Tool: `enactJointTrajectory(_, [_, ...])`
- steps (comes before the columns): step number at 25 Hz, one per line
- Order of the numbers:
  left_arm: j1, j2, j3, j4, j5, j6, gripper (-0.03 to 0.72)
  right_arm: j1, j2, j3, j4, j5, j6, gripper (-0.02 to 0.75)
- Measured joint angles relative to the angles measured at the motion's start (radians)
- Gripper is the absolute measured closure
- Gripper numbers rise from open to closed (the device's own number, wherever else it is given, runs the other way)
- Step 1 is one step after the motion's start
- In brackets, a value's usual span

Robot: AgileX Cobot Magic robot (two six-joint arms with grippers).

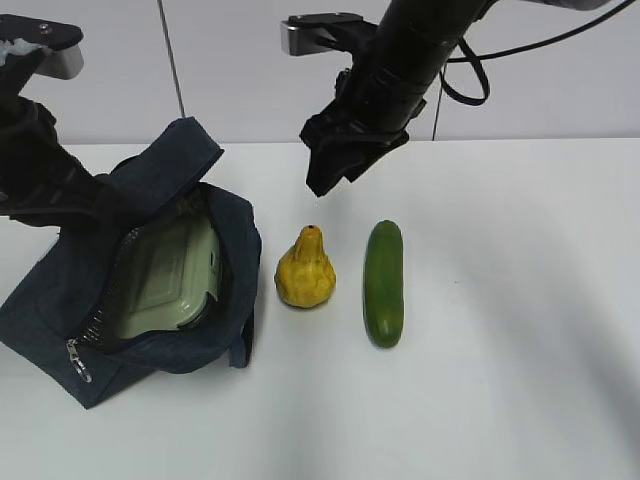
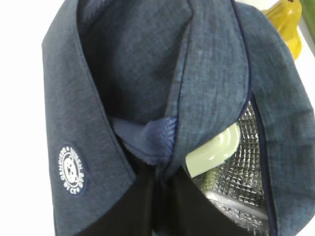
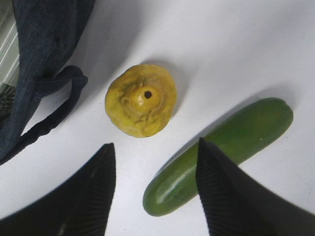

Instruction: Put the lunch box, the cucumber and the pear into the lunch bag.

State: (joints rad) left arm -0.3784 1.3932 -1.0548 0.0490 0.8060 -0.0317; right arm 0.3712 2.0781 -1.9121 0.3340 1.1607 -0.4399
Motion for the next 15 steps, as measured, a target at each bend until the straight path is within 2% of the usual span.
enactJointTrajectory(8, [0.0, 0.0, 0.0, 0.0, 0.0, 0.0, 0.687, 0.0, 0.0, 0.0, -0.083, 0.046, 0.103, 0.323])
enactJointTrajectory(15, [0.0, 0.0, 0.0, -0.001, 0.002, 0.0, 0.687, 0.004, 0.031, 0.0, -0.088, 0.062, 0.117, 0.324])
